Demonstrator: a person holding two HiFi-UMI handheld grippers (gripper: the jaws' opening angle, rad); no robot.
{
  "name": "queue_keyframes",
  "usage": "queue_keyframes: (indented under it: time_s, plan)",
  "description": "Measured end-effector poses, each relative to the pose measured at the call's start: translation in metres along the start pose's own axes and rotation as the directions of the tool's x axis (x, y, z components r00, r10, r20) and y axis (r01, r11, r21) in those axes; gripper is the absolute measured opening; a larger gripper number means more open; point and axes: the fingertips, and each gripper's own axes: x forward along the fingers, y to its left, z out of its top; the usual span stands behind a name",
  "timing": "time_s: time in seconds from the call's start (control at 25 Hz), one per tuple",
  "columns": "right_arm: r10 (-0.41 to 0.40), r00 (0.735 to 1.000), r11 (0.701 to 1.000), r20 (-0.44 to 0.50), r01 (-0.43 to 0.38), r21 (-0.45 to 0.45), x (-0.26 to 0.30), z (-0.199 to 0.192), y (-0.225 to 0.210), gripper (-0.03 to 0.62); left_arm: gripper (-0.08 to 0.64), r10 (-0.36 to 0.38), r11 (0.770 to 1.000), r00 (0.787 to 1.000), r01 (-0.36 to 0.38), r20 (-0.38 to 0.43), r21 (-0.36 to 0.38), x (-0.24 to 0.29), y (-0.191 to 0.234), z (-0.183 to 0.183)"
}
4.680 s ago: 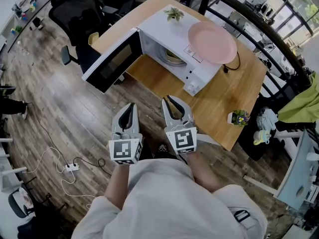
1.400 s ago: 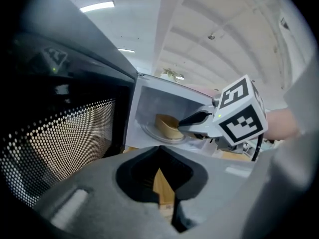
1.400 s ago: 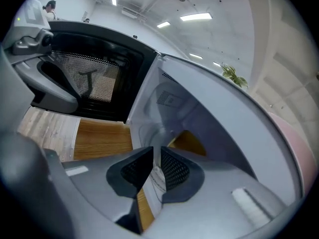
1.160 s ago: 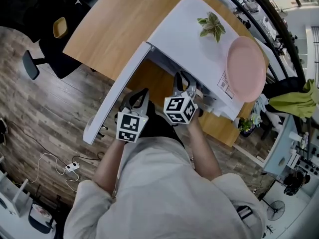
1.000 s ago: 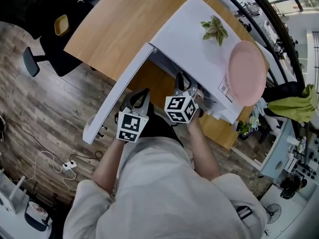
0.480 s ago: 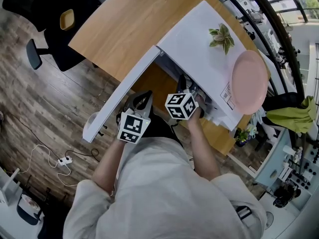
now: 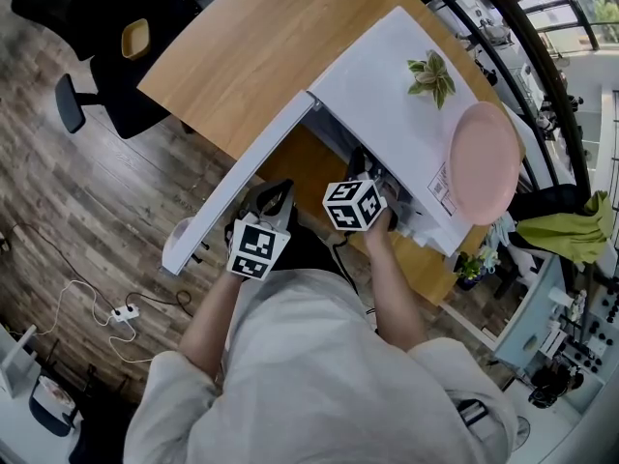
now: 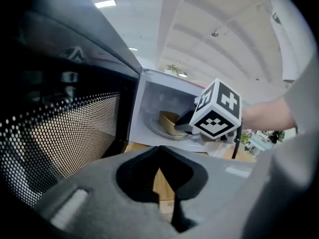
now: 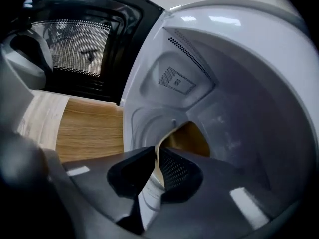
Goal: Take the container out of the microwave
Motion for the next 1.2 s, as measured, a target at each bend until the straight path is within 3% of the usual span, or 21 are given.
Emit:
queue_keyframes:
  time_s: [0.84, 1.0, 1.2]
  plan:
    - [0.037, 0.998, 0.999, 0.055, -0.038, 0.009, -0.037, 0.0, 0.039, 0.044, 0.003, -0.033, 0.999, 0.999, 0.033, -0.009, 0.028, -0.015, -0.011, -0.009]
    - [0.042, 0.998, 0.999, 0.055, -0.042, 0.007, -0.039, -0.002, 0.042, 0.099, 0.003, -0.042, 0.999, 0.999, 0.043, -0.01, 0.028, -0.017, -0.014, -0.009]
    - [0.039, 0.999, 0.999, 0.025, -0.038, -0.027, -0.04, -0.014, 0.038, 0.114, 0.003, -0.053, 0.998, 0.998, 0.053, -0.017, 0.028, -0.015, -0.017, -0.012]
